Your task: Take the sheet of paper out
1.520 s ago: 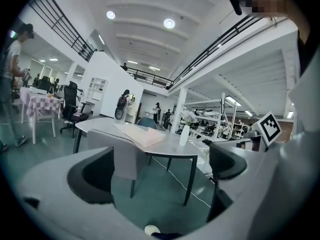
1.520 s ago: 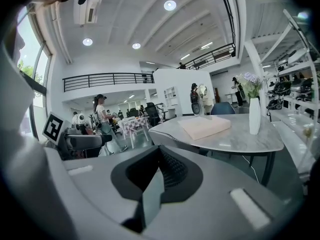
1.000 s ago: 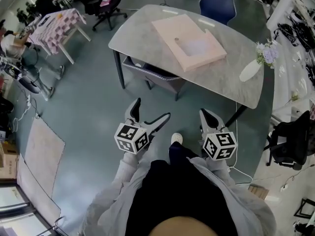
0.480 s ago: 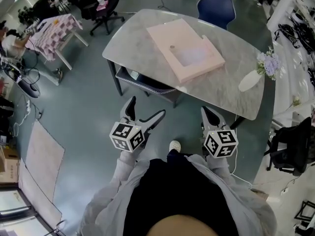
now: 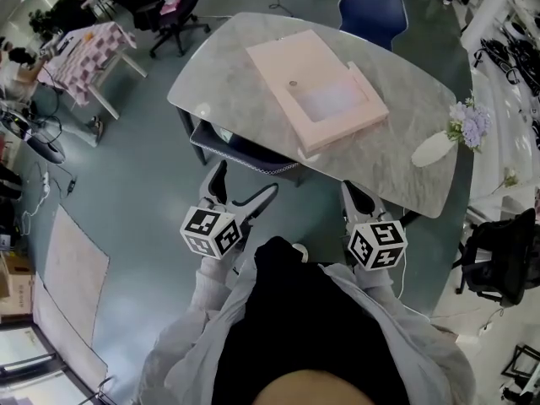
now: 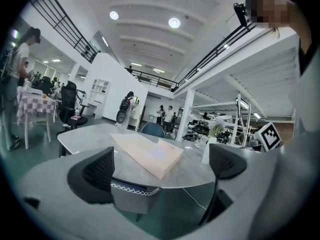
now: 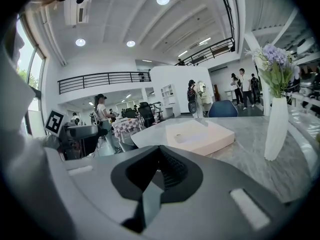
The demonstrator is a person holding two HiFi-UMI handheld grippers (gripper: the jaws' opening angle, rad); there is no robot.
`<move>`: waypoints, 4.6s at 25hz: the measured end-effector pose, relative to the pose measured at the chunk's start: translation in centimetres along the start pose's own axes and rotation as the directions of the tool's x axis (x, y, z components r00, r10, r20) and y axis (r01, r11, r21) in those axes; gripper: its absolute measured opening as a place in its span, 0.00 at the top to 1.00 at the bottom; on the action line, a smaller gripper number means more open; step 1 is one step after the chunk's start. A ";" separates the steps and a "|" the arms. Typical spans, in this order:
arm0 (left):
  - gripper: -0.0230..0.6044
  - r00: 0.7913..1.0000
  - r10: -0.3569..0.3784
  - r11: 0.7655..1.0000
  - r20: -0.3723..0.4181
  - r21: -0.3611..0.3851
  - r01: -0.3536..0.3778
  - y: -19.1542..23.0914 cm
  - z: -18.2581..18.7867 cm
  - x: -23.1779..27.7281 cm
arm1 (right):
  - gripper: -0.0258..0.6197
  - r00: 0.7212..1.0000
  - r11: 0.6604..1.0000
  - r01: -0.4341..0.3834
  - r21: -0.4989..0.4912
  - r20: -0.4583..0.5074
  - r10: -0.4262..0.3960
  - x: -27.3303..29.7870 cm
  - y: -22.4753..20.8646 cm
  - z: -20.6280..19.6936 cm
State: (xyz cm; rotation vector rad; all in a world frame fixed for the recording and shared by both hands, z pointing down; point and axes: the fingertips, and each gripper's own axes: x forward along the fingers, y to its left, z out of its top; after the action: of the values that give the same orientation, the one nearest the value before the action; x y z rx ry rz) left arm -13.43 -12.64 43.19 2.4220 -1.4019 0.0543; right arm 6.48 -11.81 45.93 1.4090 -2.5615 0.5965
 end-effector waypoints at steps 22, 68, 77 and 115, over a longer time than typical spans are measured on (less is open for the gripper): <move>0.05 0.993 -0.110 0.993 -0.032 0.027 0.111 3.5 5.1 10.4 | 0.94 0.999 0.999 0.019 0.042 -0.033 -0.018 7.7 -4.0 2.4; 0.26 0.400 -0.481 0.738 -0.780 -0.114 0.665 8.7 -3.5 36.1 | 0.94 0.963 0.954 0.246 0.170 -0.152 -0.221 18.8 -14.6 4.9; 0.37 0.270 -0.380 0.733 -0.885 -0.110 0.671 10.0 -8.3 38.2 | 0.94 0.953 0.942 0.276 0.191 -0.181 -0.243 18.9 -15.6 4.0; 0.92 0.377 -0.036 0.737 -0.926 0.230 0.636 14.0 -12.2 41.0 | 0.94 0.940 0.923 0.320 0.212 -0.193 -0.282 17.8 -17.2 2.2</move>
State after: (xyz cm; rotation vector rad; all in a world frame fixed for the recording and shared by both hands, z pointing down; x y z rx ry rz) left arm -2.63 -49.47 66.68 2.3345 -0.3052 1.6176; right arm 11.31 -34.72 54.21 1.7123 -2.1451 0.9461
